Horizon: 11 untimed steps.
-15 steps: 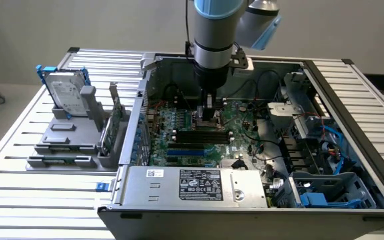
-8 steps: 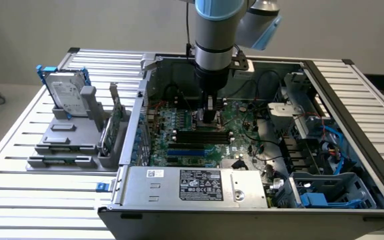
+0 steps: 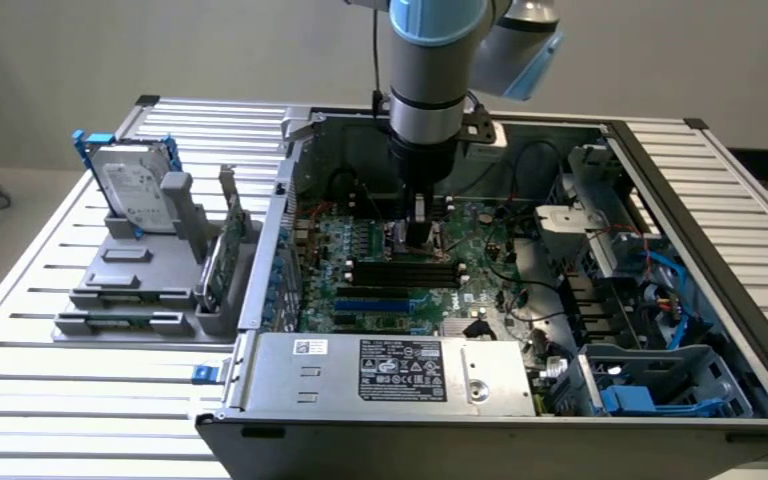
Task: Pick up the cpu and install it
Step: 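Place the cpu into insertion slot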
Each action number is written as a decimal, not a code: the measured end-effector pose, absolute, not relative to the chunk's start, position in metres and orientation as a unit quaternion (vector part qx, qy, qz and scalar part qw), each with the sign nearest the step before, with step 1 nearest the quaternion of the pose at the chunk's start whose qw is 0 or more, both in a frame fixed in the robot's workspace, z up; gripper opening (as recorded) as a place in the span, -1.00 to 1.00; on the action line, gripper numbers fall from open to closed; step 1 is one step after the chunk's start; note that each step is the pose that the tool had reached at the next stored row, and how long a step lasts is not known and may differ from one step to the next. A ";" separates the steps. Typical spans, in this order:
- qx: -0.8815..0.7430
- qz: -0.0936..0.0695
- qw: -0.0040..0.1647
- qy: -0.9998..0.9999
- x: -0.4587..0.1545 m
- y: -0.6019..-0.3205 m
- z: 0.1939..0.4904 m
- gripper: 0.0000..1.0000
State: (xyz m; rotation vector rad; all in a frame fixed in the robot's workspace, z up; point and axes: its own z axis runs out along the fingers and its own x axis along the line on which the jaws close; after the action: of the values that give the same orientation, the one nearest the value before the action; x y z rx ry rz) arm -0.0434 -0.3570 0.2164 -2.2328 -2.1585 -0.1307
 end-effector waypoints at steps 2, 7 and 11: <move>-0.718 -0.041 0.015 -0.694 -0.043 -0.355 0.215 0.07; -0.718 -0.035 0.009 -0.695 -0.043 -0.351 0.212 0.07; -0.718 -0.034 0.008 -0.695 -0.043 -0.351 0.209 0.07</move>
State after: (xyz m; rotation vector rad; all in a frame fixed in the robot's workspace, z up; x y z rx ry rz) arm -0.0434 -0.3506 0.2088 -2.2445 -2.1713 -0.1076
